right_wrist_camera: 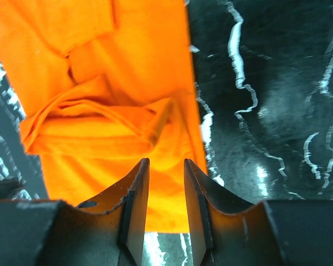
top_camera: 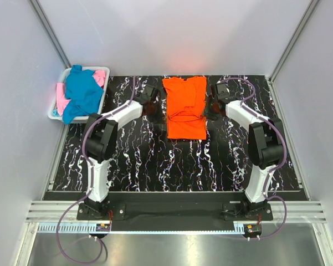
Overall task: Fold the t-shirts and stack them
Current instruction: Fold the tshirt
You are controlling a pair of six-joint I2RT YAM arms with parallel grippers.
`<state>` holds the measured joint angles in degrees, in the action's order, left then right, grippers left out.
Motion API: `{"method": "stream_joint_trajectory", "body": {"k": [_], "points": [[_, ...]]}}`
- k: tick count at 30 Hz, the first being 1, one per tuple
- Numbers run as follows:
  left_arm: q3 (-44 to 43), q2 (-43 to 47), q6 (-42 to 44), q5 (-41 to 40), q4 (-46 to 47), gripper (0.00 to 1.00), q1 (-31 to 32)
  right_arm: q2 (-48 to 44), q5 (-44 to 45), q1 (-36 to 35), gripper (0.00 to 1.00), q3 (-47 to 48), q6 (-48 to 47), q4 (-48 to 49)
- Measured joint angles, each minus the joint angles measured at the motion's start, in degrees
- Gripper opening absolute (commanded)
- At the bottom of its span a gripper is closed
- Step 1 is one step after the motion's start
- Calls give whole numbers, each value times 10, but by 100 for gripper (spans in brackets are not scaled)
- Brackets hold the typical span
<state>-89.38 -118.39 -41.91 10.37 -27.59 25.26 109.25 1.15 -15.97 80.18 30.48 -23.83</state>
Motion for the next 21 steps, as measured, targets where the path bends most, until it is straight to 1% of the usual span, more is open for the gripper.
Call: {"method": "stream_joint_trajectory", "body": {"k": [7, 14, 21], "points": [[-61, -37, 0, 1, -38, 0, 15, 6, -42, -1, 38, 0, 0, 0], [-150, -89, 0, -3, -71, 1, 17, 38, -67, -1, 38, 0, 0, 0], [-167, -118, 0, -8, -95, 2, 20, 60, -79, -1, 38, 14, 0, 1]]}}
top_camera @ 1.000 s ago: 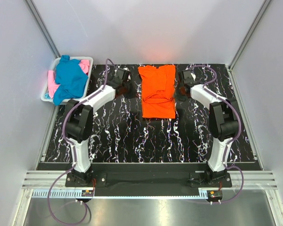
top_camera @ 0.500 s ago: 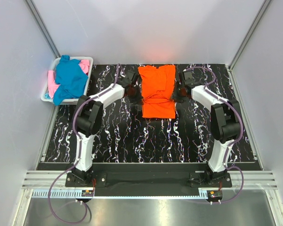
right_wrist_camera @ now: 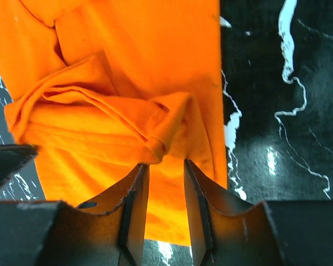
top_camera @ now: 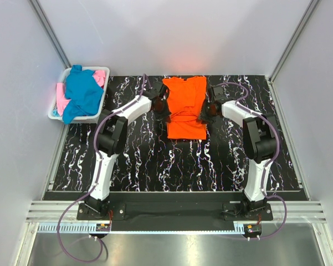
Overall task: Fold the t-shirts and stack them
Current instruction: Fold the tshirt
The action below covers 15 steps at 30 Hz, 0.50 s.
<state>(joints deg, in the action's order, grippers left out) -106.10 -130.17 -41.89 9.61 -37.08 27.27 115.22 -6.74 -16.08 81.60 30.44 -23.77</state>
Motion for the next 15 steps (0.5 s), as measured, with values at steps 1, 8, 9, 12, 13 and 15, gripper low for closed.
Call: {"method": "stream_joint_trajectory", "body": {"k": [1, 8, 9, 12, 13, 15], "points": [[0, -2, 0, -1, -2, 3, 1, 3, 0, 0, 38, 4, 0, 0], [-29, -29, 3, -6, -9, 7, 2, 35, 0, 0, 38, 42, -4, 0], [-37, -35, 3, -7, -10, 7, 2, 39, 0, 0, 38, 47, -5, 0], [-63, -53, 8, -12, -10, 8, 2, 58, 2, 0, 37, 72, -9, -1], [-71, -58, 9, -14, -11, 8, 2, 64, 2, 0, 38, 79, -11, -1], [-89, -66, 11, -20, -12, 8, 2, 73, 7, 0, 37, 94, -13, -2]]}}
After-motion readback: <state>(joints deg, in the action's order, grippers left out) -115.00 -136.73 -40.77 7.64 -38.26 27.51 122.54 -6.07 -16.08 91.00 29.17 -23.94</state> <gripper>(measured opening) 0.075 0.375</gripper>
